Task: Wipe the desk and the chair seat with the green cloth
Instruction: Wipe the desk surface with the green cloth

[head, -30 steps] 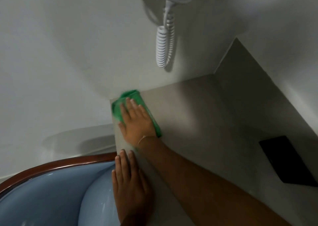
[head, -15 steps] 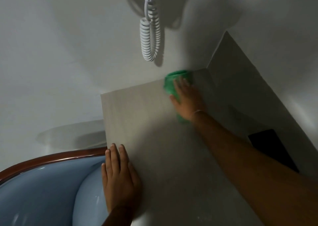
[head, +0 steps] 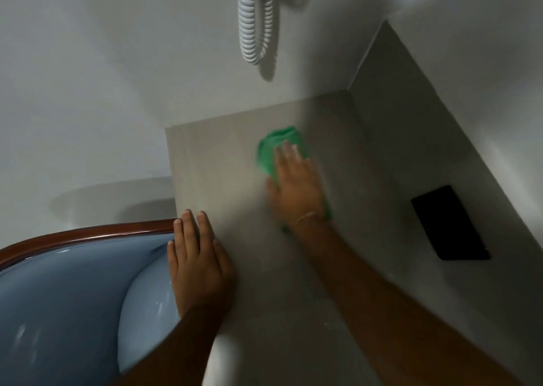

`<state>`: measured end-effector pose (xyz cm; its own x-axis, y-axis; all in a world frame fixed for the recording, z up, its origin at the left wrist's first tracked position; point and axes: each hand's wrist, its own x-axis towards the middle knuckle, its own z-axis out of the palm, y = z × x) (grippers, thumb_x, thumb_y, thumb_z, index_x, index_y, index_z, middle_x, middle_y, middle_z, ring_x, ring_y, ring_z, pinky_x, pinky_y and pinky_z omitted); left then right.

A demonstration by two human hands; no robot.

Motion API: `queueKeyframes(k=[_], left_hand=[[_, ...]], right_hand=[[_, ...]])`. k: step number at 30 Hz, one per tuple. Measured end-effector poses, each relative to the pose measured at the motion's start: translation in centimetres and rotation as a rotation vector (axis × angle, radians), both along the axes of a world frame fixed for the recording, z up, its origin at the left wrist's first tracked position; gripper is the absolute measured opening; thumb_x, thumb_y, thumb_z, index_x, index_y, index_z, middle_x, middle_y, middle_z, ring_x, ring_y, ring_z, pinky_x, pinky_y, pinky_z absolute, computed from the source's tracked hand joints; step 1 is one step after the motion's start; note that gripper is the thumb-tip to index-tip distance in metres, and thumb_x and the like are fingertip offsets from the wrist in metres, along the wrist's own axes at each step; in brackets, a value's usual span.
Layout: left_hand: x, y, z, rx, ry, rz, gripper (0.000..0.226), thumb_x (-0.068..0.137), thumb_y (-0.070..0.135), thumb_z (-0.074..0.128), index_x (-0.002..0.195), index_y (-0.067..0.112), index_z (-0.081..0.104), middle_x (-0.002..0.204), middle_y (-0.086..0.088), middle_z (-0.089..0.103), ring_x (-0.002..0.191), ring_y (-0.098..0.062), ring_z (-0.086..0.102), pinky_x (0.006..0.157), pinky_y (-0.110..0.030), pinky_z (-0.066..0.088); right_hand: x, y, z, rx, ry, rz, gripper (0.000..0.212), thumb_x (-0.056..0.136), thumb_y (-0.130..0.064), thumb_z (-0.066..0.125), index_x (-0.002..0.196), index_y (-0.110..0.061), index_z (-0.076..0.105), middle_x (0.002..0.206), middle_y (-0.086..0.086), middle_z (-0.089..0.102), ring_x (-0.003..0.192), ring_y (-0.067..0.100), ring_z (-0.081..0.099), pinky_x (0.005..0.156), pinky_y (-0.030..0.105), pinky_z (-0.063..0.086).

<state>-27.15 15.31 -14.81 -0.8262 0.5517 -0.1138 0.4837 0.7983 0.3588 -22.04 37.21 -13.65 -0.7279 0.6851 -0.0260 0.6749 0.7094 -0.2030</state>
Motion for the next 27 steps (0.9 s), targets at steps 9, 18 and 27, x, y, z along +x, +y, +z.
queueKeyframes(k=[9,18,27], left_hand=[[0.2,0.0,0.3,0.007,0.017,-0.025,0.066,0.107,0.039,0.018,0.169,0.017,0.014,0.179,-0.01,0.008,0.166,-0.027,0.004,0.134,-0.051,0.008],[0.8,-0.7,0.6,0.054,0.013,-0.035,0.061,0.113,0.032,0.026,0.169,0.018,0.01,0.18,-0.009,0.003,0.166,-0.026,0.0,0.135,-0.048,0.001],[3.0,-2.7,1.0,0.033,0.016,-0.116,0.061,0.112,0.032,0.023,0.168,0.008,0.016,0.178,-0.014,0.01,0.166,-0.027,0.006,0.135,-0.05,0.004]], right_hand=[[6.1,-4.1,-0.9,0.019,0.059,0.287,0.062,0.106,-0.047,0.032,0.162,-0.021,0.03,0.171,0.002,0.025,0.158,0.019,0.024,0.126,0.041,0.024],[18.2,1.1,-1.3,0.0,-0.064,-0.298,0.065,0.108,-0.039,0.035,0.164,-0.011,0.016,0.172,0.013,0.013,0.16,0.027,0.015,0.13,0.045,0.015],[21.8,-25.9,-2.2,-0.072,0.035,0.246,0.065,0.109,-0.047,0.033,0.165,-0.026,0.009,0.175,-0.002,0.002,0.161,0.019,0.004,0.128,0.044,0.012]])
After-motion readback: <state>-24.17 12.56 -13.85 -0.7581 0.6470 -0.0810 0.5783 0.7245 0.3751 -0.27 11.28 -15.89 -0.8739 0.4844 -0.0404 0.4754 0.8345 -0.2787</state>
